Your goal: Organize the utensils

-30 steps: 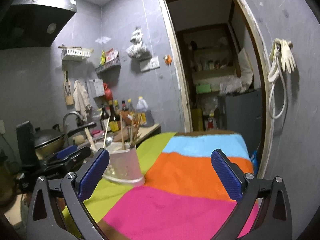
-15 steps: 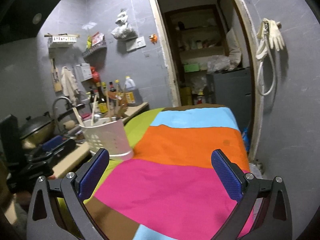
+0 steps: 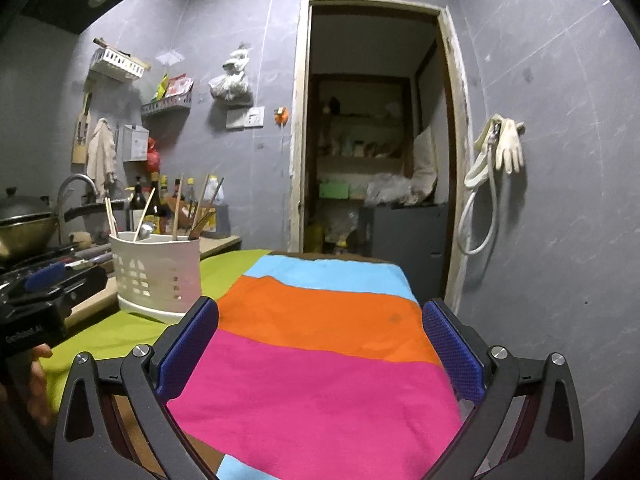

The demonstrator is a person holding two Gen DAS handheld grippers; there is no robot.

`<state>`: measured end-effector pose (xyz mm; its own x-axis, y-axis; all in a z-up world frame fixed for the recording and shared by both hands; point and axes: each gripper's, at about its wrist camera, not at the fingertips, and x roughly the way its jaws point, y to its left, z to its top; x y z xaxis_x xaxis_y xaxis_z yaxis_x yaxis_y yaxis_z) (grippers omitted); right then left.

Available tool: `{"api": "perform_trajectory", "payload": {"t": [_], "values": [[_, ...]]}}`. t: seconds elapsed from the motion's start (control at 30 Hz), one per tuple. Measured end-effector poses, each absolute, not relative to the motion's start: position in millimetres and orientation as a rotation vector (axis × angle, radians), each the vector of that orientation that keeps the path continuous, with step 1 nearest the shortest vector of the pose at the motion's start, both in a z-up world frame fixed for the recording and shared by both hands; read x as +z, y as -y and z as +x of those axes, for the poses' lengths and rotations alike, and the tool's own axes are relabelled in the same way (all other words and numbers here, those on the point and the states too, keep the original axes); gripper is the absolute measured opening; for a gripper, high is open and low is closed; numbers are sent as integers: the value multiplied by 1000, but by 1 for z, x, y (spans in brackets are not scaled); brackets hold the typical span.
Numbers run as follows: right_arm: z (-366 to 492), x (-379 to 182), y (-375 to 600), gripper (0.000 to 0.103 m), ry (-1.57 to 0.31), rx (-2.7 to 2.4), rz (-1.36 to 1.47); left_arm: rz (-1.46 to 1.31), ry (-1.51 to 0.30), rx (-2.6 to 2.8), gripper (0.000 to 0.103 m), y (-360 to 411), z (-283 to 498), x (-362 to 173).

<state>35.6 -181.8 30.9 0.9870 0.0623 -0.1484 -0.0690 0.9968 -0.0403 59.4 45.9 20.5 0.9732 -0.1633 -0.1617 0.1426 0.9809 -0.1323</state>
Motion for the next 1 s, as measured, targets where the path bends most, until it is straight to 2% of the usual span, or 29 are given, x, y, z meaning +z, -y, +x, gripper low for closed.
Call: {"api": "perform_trajectory", "payload": {"t": [0.3, 1.0], "values": [[24, 22, 177, 103, -65, -12, -72, -87, -158, -95, 100, -44, 50, 9], [26, 10, 184, 103, -86, -57, -37, -75, -164, -77, 100, -46, 48, -5]]}}
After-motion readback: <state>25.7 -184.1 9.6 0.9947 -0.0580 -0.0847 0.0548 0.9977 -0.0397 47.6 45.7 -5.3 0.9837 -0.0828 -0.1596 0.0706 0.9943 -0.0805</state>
